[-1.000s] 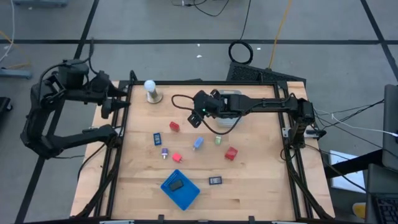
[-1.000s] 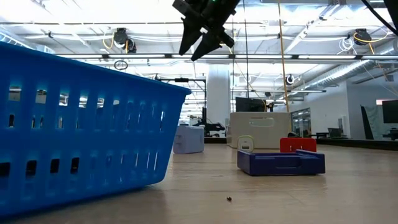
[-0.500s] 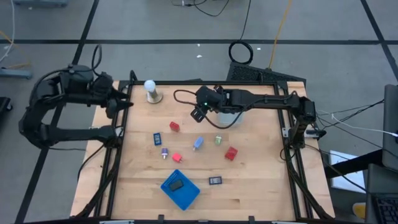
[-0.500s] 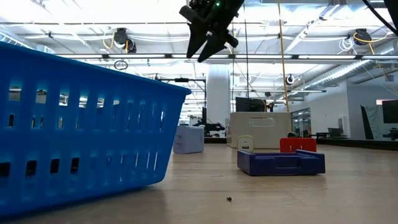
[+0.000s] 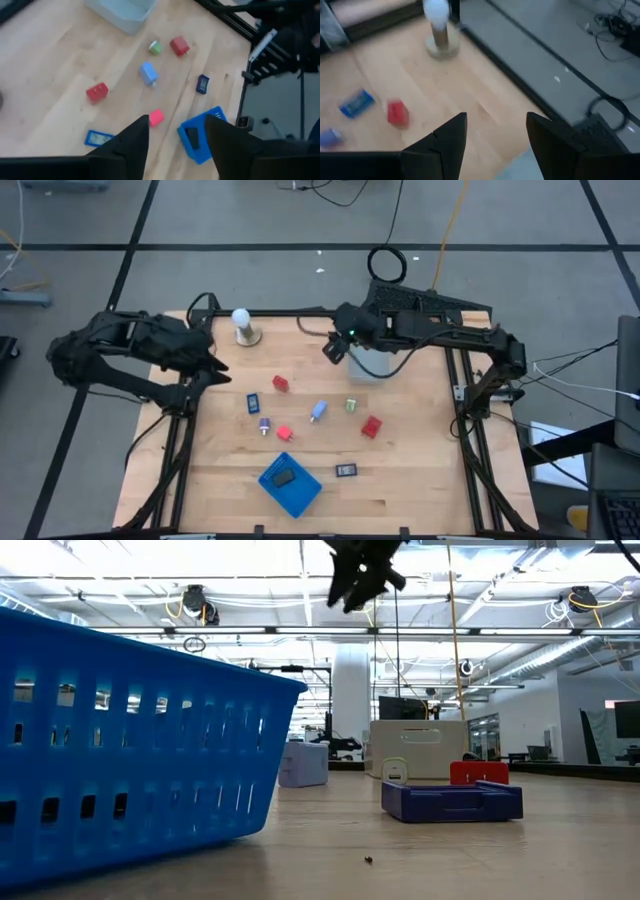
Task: Pick & Place Office items
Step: Put the top blue digital timer into the blue bin
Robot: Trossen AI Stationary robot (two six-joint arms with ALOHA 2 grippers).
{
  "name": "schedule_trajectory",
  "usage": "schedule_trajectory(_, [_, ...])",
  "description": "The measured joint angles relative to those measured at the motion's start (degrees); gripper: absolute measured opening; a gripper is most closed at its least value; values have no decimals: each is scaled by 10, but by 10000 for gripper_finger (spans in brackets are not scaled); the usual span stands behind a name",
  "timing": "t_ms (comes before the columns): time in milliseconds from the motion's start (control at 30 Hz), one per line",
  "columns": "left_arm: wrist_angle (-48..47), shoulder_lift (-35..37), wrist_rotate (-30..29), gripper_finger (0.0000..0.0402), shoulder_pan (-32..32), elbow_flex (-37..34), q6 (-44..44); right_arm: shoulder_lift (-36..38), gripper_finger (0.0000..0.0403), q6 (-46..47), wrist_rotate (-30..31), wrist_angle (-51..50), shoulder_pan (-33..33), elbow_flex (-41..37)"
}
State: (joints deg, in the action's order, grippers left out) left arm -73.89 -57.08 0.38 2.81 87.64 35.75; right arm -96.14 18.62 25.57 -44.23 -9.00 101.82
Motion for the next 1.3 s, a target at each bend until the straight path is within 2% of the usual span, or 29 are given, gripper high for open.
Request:
schedule_trajectory(133, [-10,-11,-34,227,38,0,122,24,197,-3,2,-13,-3,-1])
schedule_trajectory(267, [-60,-43,-86,257,82,0,232,39,197,-8,1,-29,-7,-1])
schedule_trajectory(433, [-137,-85,-141,267,100,0,359,47,197,-20,-1,-37,-7,-1])
schedule_trajectory(767, [-145,-132,-148,244,100,0,488,48,197,-35,-3,-79,-7,0])
schedule_trajectory(967, [-161,-171,-155,255,100,-2,568,48,197,-55,-3,-112,-7,0])
schedule_trajectory(1100, [-160,-187,-145,269,100,-35,624,48,197,-78,-3,-133,-7,0])
schedule_trajectory(1300, [-115,-187,-86,274,86,-139,697,72,197,-135,-3,-138,-7,0])
